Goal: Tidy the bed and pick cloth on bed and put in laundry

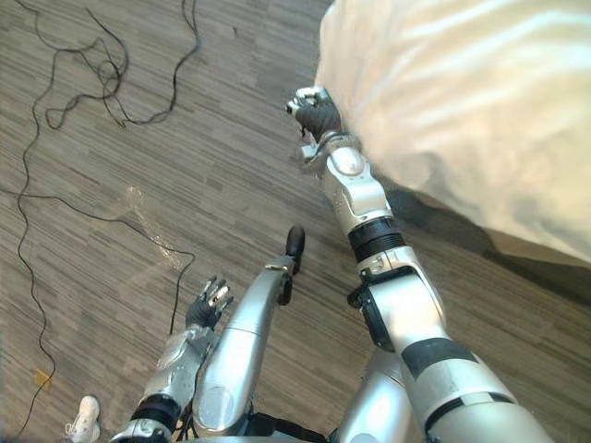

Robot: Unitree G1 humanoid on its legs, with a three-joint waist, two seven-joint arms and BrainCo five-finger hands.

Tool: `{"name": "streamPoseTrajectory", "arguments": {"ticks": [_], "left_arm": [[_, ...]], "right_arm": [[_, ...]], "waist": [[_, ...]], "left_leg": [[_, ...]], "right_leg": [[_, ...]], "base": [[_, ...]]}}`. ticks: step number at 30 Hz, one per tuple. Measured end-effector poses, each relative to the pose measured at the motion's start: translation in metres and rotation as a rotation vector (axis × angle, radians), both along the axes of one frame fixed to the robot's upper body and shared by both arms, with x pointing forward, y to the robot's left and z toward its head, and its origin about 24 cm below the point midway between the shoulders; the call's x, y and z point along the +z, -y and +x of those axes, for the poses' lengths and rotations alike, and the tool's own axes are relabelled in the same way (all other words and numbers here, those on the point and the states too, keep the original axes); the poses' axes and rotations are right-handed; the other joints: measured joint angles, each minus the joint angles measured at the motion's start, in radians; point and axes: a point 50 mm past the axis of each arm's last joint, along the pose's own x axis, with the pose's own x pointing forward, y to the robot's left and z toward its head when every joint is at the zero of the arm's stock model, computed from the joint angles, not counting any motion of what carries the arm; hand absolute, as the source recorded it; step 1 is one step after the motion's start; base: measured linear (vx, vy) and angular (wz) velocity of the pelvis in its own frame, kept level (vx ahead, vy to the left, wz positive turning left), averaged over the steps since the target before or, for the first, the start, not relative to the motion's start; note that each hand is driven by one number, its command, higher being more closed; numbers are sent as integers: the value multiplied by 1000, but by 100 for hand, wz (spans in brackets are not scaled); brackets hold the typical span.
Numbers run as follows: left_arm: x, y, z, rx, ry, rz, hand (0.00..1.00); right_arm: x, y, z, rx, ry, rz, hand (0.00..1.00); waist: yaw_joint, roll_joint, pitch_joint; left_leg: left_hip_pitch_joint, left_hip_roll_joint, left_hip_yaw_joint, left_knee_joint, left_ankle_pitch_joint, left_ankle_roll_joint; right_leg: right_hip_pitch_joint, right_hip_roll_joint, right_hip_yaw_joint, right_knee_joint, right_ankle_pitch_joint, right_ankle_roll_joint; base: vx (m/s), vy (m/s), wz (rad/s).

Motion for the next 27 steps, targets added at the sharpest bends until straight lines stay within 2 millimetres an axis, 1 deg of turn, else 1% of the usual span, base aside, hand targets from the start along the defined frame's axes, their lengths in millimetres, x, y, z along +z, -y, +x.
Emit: {"name": "streamPoseTrajectory", "arguments": {"ticks": [1,2,3,4,5,6,8,9,13,14,16,18,19,20,21,22,23,24,25,26,27], "left_arm": [[1,0,2,15,-2,-11,0],[0,-2,5,49,-20,-23,0],[0,-3,6,66,-28,-28,0],[-4,-3,5,94,-60,-39,0],[-6,-5,4,119,-78,-45,0],[-7,-6,4,131,-91,-47,0],[-9,-11,4,162,-136,-50,0],[-10,-13,4,170,-145,-46,0],[-17,-25,-2,239,-211,-46,0],[-17,-27,-2,244,-216,-40,0],[-15,-33,-2,255,-219,-25,0],[-10,-33,0,245,-201,-22,0],[-8,-34,0,229,-191,-1,0],[-5,-35,0,200,-185,29,0],[-4,-34,0,182,-183,42,0],[0,-34,0,151,-175,71,0],[4,-35,1,116,-176,101,0],[4,-35,0,99,-186,112,0],[1,-37,-4,67,-212,134,0],[-3,-39,-9,36,-249,152,0],[-5,-40,-12,21,-270,159,0]], "right_arm": [[-12,1,1,-17,-41,-29,100],[-28,3,1,-42,-108,-30,100],[-36,6,1,-59,-137,-22,100],[-49,12,0,-83,-181,2,100],[-59,16,-1,-92,-205,28,100],[-61,17,-2,-91,-208,51,100],[-68,27,-4,-114,-187,161,100],[-69,30,-5,-123,-179,193,100],[-76,58,-15,-165,-80,455,100],[-76,63,-18,-167,-55,491,100],[-76,90,-33,-192,66,621,100],[-78,107,-51,-190,161,677,100],[-78,112,-61,-176,209,676,100],[-77,114,-73,-137,270,606,100],[-75,112,-80,-109,298,550,100],[-69,107,-92,-28,352,438,100],[-65,102,-104,50,391,355,100],[-64,98,-109,88,399,316,100],[-65,90,-115,161,392,257,100],[-67,81,-117,226,372,219,100],[-67,77,-118,253,364,206,100]], "waist": [[-1,0,0],[-5,0,0],[-5,0,0],[-12,-1,0],[-24,-2,0],[-31,-2,0],[-53,-3,-1],[-58,-5,-1],[-100,-20,-5],[-105,-23,-5],[-126,-38,-4],[-150,-48,-4],[-161,-63,-7],[-174,-93,-19],[-179,-108,-27],[-194,-128,-36],[-202,-148,-42],[-205,-159,-47],[-212,-179,-56],[-214,-194,-64],[-213,-197,-66]], "left_leg": [[-15,11,10,6,7,-7],[-29,19,14,9,8,-8],[-33,21,14,10,9,-8],[-36,26,18,15,9,-8],[-41,31,23,23,9,-8],[-44,35,26,25,8,-7],[-45,49,39,26,6,-6],[-43,52,45,27,6,-5],[-15,70,87,37,-14,4],[-10,74,94,39,-15,5],[29,82,121,27,-19,7],[83,85,131,9,-20,6],[116,85,138,-2,-21,6],[152,87,152,-16,-24,5],[168,90,159,-22,-27,4],[200,97,162,-28,-32,1],[236,102,162,-33,-40,-2],[254,103,162,-35,-44,-5],[294,104,159,-42,-48,-7],[332,103,158,-51,-52,-9],[351,103,156,-52,-57,-10]], "right_leg": [[-13,2,-5,4,-1,-2],[-21,4,-11,5,-2,-4],[-23,5,-12,5,-2,-4],[-24,7,-14,1,-1,-6],[-24,12,-14,-5,2,-5],[-24,17,-14,-11,6,-5],[-24,31,-10,-30,23,-7],[-24,33,-7,-32,25,-7],[-25,44,35,-34,31,-7],[-23,49,42,-37,35,-7],[-4,60,63,-53,47,-5],[47,68,65,-79,54,-2],[75,70,69,-89,56,1],[101,76,80,-105,59,6],[111,81,86,-113,61,7],[147,95,88,-136,67,11],[187,105,87,-155,68,13],[207,108,87,-161,68,13],[248,115,87,-178,70,16],[291,126,88,-201,75,24],[313,132,88,-213,76,26]], "base": [[24,-95,9],[33,-64,6],[54,-61,4],[66,-37,-1],[69,-27,-5],[63,-12,-13],[49,-4,-21],[28,-11,-21],[-4,-20,-27],[-5,-20,-40],[3,-22,-33],[26,-29,-19],[41,-40,-26],[44,-42,-27],[49,-42,-33],[65,-37,-29],[71,-35,-25],[76,-31,-17],[82,-30,-14],[84,-22,-14],[102,8,-10]]}}
